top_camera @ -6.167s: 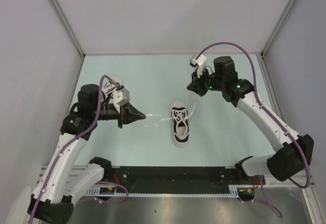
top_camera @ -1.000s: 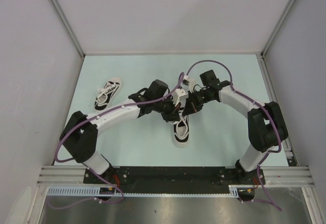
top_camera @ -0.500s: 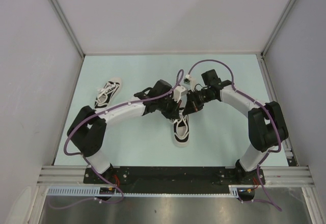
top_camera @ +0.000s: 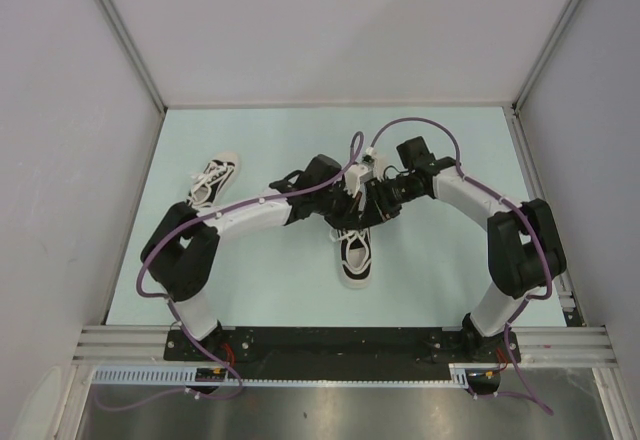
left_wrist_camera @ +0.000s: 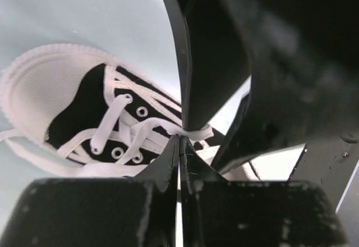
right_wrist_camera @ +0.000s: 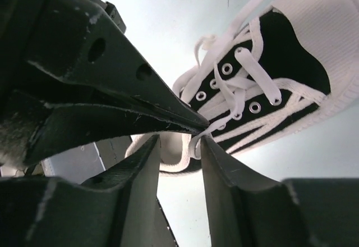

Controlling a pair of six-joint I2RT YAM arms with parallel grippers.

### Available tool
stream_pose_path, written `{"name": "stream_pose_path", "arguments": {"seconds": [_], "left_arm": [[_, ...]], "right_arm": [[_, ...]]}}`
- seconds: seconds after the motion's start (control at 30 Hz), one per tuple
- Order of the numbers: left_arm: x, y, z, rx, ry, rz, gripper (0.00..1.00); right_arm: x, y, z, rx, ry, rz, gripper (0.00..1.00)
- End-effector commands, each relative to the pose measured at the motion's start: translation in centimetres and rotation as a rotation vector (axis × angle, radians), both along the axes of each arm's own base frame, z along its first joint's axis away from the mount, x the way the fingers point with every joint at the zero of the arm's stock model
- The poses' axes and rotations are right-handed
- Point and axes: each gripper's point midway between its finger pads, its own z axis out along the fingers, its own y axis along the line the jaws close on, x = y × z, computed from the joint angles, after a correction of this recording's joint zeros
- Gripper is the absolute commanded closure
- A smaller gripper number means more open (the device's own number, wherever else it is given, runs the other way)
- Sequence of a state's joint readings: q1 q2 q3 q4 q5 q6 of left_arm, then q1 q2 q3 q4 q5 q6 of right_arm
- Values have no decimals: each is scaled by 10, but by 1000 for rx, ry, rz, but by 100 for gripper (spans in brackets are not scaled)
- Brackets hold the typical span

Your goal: Tie the shoes

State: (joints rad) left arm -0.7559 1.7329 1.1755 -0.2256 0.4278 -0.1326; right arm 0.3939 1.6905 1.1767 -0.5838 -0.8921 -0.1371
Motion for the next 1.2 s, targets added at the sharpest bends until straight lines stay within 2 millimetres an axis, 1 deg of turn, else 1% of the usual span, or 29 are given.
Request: {"name": "stream_pose_path", "arguments": {"seconds": [0.0,0.07,0.13,0.17,0.23,0.33,0.47,0.57,0.63,0.7,0.73,0.9,0.93,1.1,1.17], "left_arm": [[-3,-17,18,-145,-34,-34,100],[-5,-20,19,-170,-38,-56,100],[-3,-23,21,-194,-50,-62,100],[-3,-24,19,-195,-52,-67,100],[-2,-26,24,-223,-70,-71,100],[-4,-27,27,-258,-87,-88,100],[-6,-27,25,-267,-100,-103,100],[-6,-28,29,-281,-114,-109,100],[-5,-29,31,-294,-122,-112,100],[-5,-29,31,-294,-122,-112,100],[-5,-29,29,-292,-118,-113,100],[-5,-29,29,-292,-126,-115,100],[-5,-29,29,-292,-126,-115,100],[-4,-30,28,-290,-129,-118,100],[-4,-29,29,-292,-128,-117,100]], "right_arm": [[3,-10,12,16,-22,2,59],[3,-15,15,21,-15,-4,56],[6,-21,21,46,-10,-22,54],[7,-24,23,56,-7,-30,52],[12,-32,29,71,-4,-60,48],[18,-43,26,55,-3,-95,48],[26,-50,14,12,24,-139,52],[27,-50,10,21,63,-154,58],[26,-49,5,24,95,-155,64],[26,-49,1,34,137,-167,68],[25,-47,3,58,157,-160,69],[22,-46,5,118,241,-165,69],[22,-46,3,121,253,-164,69],[17,-44,10,174,303,-152,63],[17,-44,10,183,315,-149,63]]}}
